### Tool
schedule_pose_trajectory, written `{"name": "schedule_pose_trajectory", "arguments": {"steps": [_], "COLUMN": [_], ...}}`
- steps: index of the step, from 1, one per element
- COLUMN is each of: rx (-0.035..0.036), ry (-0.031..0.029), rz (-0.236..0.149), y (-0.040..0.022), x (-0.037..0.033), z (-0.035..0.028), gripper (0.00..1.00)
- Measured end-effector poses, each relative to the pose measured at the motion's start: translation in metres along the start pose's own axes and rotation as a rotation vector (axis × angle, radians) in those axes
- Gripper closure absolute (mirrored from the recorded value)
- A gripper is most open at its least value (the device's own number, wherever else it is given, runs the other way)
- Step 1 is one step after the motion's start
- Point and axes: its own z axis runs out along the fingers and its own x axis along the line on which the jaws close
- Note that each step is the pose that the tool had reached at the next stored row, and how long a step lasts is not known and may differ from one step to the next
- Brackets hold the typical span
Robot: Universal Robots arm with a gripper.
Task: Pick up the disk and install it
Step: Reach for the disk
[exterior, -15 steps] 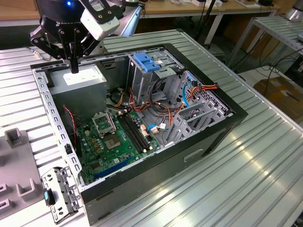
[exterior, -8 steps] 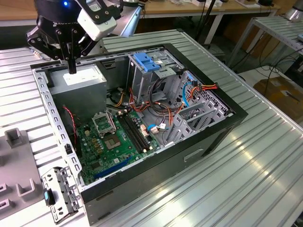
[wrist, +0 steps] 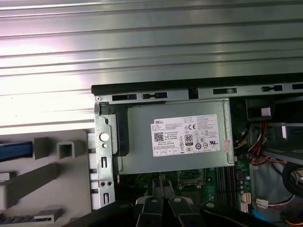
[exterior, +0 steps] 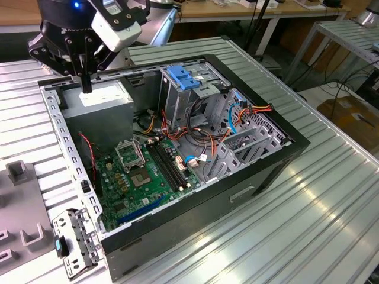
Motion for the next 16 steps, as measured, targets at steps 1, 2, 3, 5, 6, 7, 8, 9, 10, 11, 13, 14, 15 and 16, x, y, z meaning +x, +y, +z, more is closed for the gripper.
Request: {"name": "schedule_pose_trajectory", "arguments": {"steps": [1,2,3,5,6,7,8,9,10,11,13,14,15,16], "rx": [0.0000,0.0000,0.0000,0.0000,0.0001,0.0001,0.0001,0.0001,0.0001,0.0000,0.0001,0.0001,0.0001,0.0002], "ry": [0.0001,0.0003,0.0004,0.0006,0.0008,0.0009,0.0010,0.0012,0.0012,0.0013,0.0015,0.0016,0.0017,0.0019], "rz": [0.000,0.000,0.000,0.000,0.000,0.000,0.000,0.000,0.000,0.000,0.000,0.000,0.000,0.000], "y": [0.0000,-0.0001,-0.0002,-0.0002,-0.0003,-0.0003,-0.0003,-0.0004,-0.0005,-0.0005,-0.0006,-0.0006,-0.0007,-0.0007], "x": [0.0004,0.0013,0.0019,0.0030,0.0034,0.0040,0.0045,0.0053,0.0058,0.0064,0.0075,0.0081,0.0087,0.0096], "z": [0.0000,0.0000,0.0000,0.0000,0.0000,0.0000,0.0000,0.0001,0.0000,0.0001,0.0000,0.0001,0.0001,0.0000], "gripper": [0.89,0.89,0.89,0.89,0.89,0.89,0.89,0.89,0.89,0.89,0.89,0.89,0.89,0.89]}}
